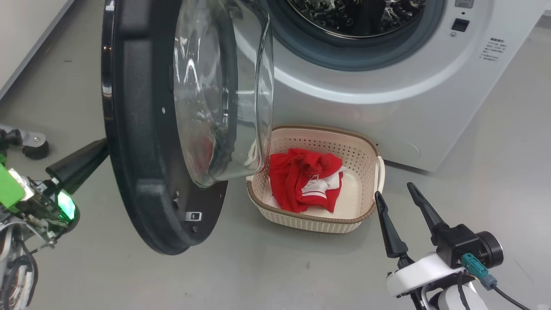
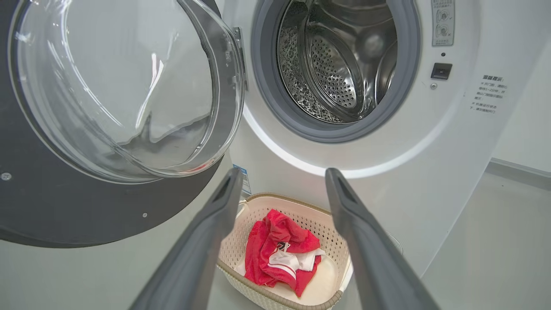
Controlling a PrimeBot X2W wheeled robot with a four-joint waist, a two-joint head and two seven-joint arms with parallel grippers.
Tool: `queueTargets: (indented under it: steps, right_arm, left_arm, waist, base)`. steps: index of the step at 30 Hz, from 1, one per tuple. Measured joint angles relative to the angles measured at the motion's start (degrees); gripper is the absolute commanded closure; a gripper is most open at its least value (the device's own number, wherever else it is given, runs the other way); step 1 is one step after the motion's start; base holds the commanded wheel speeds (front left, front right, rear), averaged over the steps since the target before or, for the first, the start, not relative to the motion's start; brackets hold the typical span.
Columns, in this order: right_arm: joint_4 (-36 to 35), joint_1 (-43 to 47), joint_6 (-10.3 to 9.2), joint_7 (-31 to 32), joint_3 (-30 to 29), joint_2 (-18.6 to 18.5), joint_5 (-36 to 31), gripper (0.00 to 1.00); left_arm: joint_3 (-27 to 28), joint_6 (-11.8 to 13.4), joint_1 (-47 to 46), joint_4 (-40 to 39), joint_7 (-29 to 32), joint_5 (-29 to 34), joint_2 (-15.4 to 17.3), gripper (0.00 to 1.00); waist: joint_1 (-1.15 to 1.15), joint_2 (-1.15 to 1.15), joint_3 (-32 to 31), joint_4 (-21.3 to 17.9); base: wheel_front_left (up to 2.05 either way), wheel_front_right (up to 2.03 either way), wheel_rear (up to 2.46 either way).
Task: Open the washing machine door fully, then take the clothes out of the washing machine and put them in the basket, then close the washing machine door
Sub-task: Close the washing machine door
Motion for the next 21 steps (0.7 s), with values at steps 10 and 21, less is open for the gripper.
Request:
queueTargets:
  steps: [10,21]
  right_arm:
    - [-0.40,-0.99,-0.03,0.00,0.76,0.16,0.02,0.00]
    - [-1.09,-2.12,-0.58,0.00,1.24,0.27,0.59,0.00]
  left_arm:
    - [-0.59,-0.01,1.86,-5.57,2.59,-0.12,-0.15,1.00]
    - [0.27,-0.02,3.43,-10.55,3.22,-0.58,-0.36,1.00]
  waist:
    - [0.00,0.00,0.46,-4.31]
    - [0.00,0.00,1.34,-11.64]
  base:
    - [0.00,0.00,0.00]
    - [0.00,0.00,0.00]
